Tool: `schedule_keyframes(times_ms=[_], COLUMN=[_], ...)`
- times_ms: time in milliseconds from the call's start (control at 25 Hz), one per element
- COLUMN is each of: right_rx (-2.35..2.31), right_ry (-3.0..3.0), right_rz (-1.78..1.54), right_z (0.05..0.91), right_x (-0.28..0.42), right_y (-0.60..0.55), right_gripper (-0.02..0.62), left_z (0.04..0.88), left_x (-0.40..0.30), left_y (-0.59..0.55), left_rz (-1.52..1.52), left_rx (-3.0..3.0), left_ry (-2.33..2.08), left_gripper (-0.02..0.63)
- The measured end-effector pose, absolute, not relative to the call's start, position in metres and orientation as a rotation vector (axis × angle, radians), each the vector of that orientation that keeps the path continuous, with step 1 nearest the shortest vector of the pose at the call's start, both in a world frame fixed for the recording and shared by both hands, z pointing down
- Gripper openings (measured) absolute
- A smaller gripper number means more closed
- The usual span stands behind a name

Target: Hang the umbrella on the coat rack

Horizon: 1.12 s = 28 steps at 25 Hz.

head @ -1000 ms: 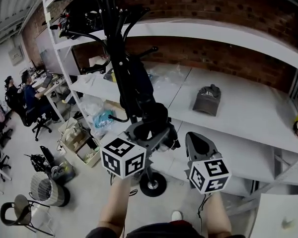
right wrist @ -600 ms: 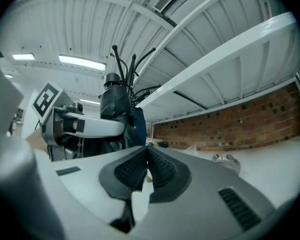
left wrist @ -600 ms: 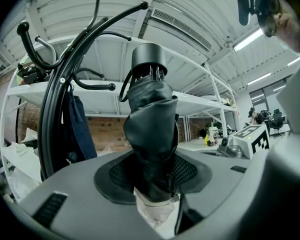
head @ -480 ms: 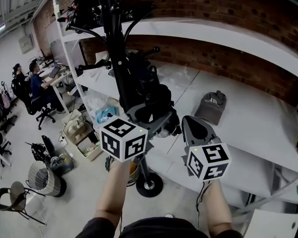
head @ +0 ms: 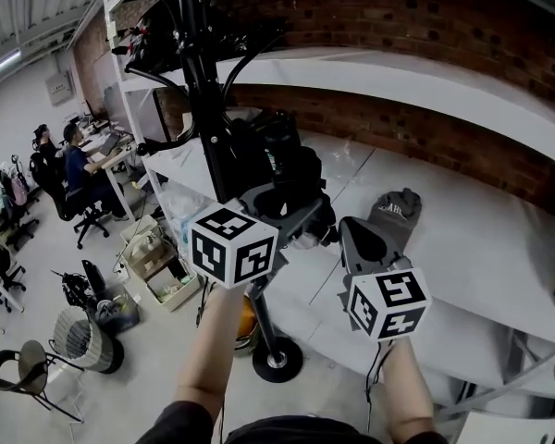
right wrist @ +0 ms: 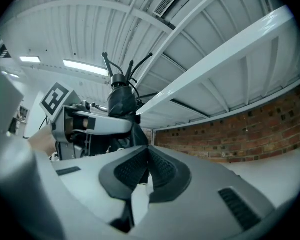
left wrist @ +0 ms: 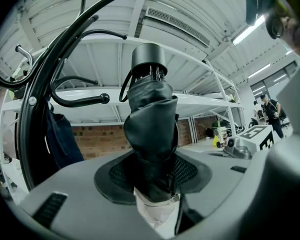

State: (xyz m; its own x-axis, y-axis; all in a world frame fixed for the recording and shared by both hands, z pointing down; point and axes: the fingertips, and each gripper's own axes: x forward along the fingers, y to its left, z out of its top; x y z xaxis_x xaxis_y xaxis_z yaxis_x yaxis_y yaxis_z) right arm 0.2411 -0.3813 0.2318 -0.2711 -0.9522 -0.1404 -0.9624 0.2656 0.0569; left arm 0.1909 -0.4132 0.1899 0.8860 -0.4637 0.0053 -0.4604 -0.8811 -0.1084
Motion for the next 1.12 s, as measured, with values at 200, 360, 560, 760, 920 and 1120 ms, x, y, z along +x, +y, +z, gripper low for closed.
schedule_keyframes(times_ms=[200,360,560,760,920,1120], right_rx=[-1.830,-1.816,-1.804,-1.791,-1.786,-1.774], right_ry=[2.446,2.460,2.474,2.487,2.499,2.526], right_rz=[0.206,0.202,0.192,0.179,0.162,0.139], right_z=[0.227,0.227,0.230,0.234,0.237,0.245], right_x=[0.250,0.253,0.257,0.257,0.255,0.246], right_y=[-0.384,-0.390,-0.398,-0.402,-0.404,-0.406], right_gripper=[0.018,0.018,0.018,0.018,0.018,0.018], left_z=[0.186,0.183,0.183,0.187,0.194,0.206], left_x=[0.203,0.204,0.198,0.187,0.176,0.163], left_y=[-0.422,-0.435,-0.452,-0.465,-0.468,-0.467], left_rz=[-0.035,-0.032,0.008,0.022,0.019,-0.011], left_rx=[-2.964,-2.966,-2.996,-3.006,-3.017,-3.029], left_ry=[0.752,0.797,0.846,0.906,0.944,0.972], left_gripper=[0.190,0.190,0.190,0.190,0.190,0.190])
